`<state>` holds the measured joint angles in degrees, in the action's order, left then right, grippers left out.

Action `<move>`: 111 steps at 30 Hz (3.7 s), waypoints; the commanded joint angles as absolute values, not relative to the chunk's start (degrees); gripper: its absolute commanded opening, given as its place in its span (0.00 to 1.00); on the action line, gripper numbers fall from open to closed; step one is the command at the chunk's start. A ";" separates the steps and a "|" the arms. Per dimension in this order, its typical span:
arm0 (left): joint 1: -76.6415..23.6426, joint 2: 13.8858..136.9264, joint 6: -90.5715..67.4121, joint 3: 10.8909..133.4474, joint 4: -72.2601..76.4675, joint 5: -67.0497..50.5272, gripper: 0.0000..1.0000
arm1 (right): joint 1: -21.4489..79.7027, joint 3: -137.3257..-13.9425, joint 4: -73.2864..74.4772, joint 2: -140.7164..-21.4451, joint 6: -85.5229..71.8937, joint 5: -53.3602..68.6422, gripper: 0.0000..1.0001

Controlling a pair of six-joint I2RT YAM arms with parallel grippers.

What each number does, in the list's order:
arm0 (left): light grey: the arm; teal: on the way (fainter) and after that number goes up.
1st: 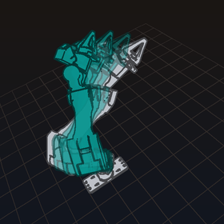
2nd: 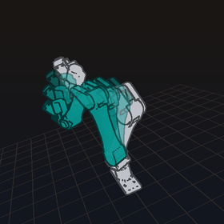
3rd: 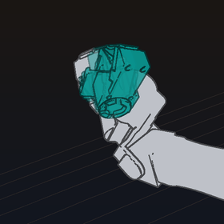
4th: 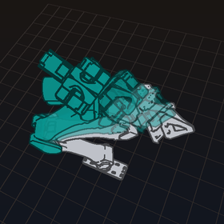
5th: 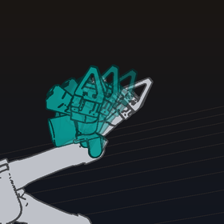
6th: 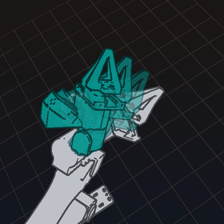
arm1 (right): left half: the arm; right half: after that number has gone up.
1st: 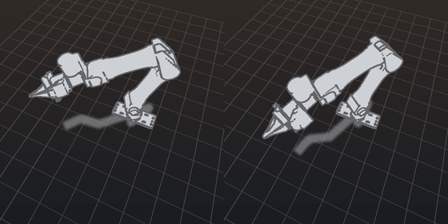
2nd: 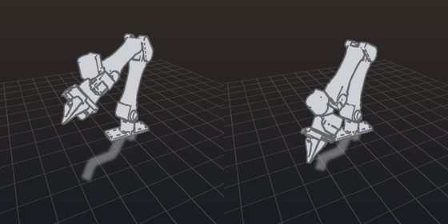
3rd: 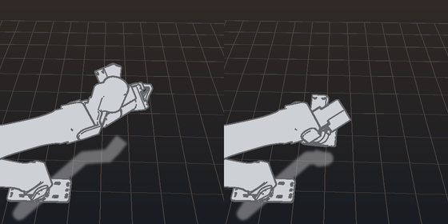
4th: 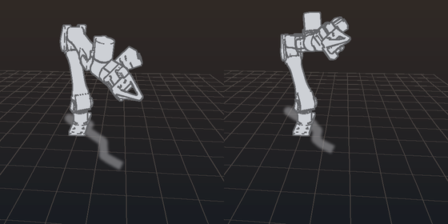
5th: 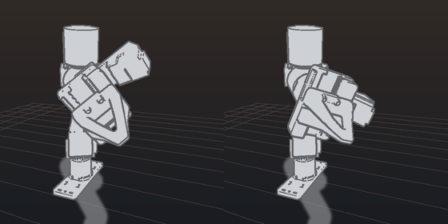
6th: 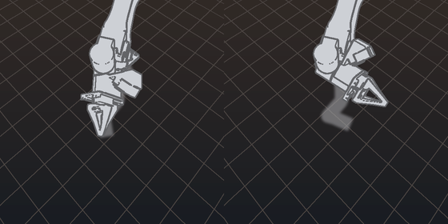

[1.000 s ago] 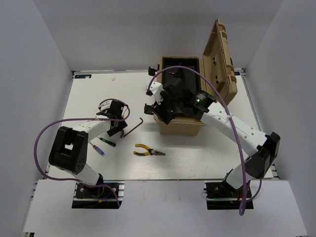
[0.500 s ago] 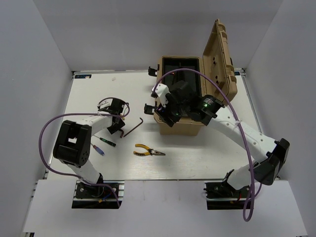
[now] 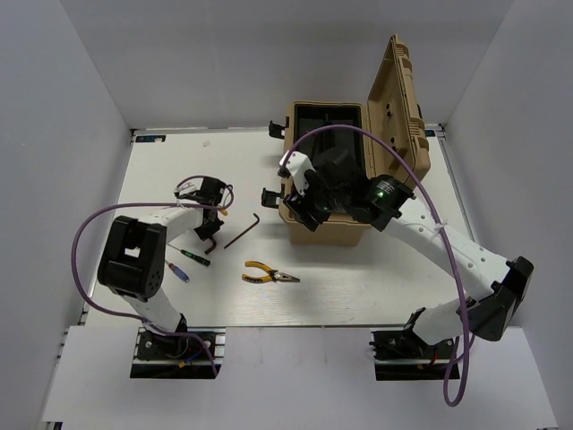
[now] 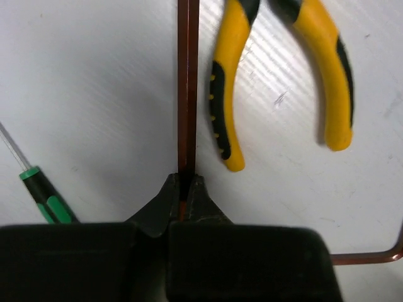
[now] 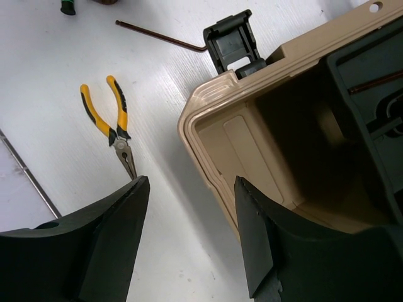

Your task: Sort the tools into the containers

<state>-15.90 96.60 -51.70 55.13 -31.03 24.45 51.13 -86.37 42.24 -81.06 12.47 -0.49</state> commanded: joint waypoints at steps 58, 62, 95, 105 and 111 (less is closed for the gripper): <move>-26.10 124.37 -37.79 120.07 -7.91 -23.56 0.00 | 43.33 -83.58 30.76 -75.59 14.33 -24.17 0.00; -26.63 124.37 -37.79 120.84 -12.28 -20.40 0.00 | 42.80 -83.32 31.02 -75.41 14.06 -23.47 0.00; -24.35 74.21 -21.62 79.31 -28.12 20.01 0.47 | 45.87 -95.35 49.84 -95.57 44.21 44.93 0.37; -23.82 45.65 -31.10 57.41 -43.76 48.84 0.86 | 56.24 -117.24 46.67 -117.31 42.42 26.21 0.56; -23.82 38.86 -37.26 51.34 -49.65 56.33 0.87 | 58.18 -113.21 46.76 -121.55 58.58 25.40 0.56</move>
<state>-24.08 41.25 -32.77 52.45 -44.93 48.27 58.11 -114.26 46.54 -120.95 47.70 27.14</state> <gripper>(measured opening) 0.870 0.556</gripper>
